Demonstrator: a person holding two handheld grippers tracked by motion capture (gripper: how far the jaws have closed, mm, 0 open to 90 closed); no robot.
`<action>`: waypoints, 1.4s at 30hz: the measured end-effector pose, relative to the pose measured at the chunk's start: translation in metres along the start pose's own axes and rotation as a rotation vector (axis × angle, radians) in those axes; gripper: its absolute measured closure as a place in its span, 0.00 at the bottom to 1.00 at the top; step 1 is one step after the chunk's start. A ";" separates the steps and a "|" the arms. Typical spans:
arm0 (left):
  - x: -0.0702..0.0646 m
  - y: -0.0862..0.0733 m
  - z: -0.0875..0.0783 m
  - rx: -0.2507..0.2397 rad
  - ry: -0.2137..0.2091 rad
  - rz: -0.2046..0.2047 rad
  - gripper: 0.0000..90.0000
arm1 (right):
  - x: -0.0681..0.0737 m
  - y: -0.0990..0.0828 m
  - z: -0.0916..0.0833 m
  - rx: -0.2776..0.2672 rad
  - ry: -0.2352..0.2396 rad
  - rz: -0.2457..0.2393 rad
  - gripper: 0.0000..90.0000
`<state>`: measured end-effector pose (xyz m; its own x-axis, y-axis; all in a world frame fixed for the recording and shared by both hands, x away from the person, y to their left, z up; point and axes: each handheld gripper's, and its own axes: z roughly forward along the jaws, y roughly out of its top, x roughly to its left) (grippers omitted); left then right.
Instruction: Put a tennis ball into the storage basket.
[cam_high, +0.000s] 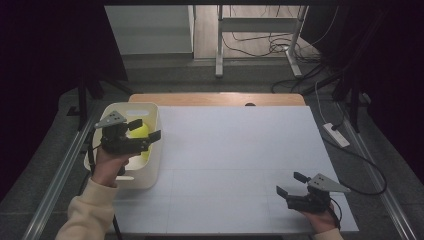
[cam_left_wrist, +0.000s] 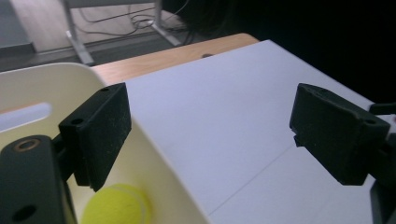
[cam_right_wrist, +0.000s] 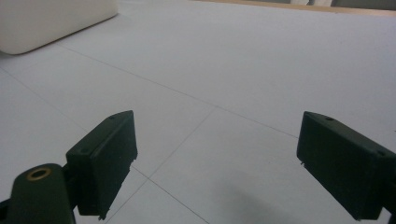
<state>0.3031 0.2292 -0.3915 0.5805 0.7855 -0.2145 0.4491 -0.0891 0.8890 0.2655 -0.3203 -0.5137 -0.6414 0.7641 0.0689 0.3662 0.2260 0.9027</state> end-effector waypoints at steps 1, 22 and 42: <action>-0.003 0.000 0.000 -0.005 -0.013 0.002 0.16 | 0.000 0.000 0.000 -0.002 0.000 0.001 0.14; -0.070 -0.023 0.026 0.017 -0.153 0.110 0.16 | -0.001 0.000 -0.005 -0.020 -0.008 0.003 0.14; -0.085 -0.087 0.039 0.093 -0.151 0.116 0.16 | 0.000 -0.002 -0.007 -0.019 0.004 0.007 0.14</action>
<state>0.2412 0.1466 -0.4669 0.7236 0.6670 -0.1775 0.4305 -0.2352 0.8714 0.2601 -0.3249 -0.5124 -0.6414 0.7633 0.0770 0.3582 0.2092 0.9099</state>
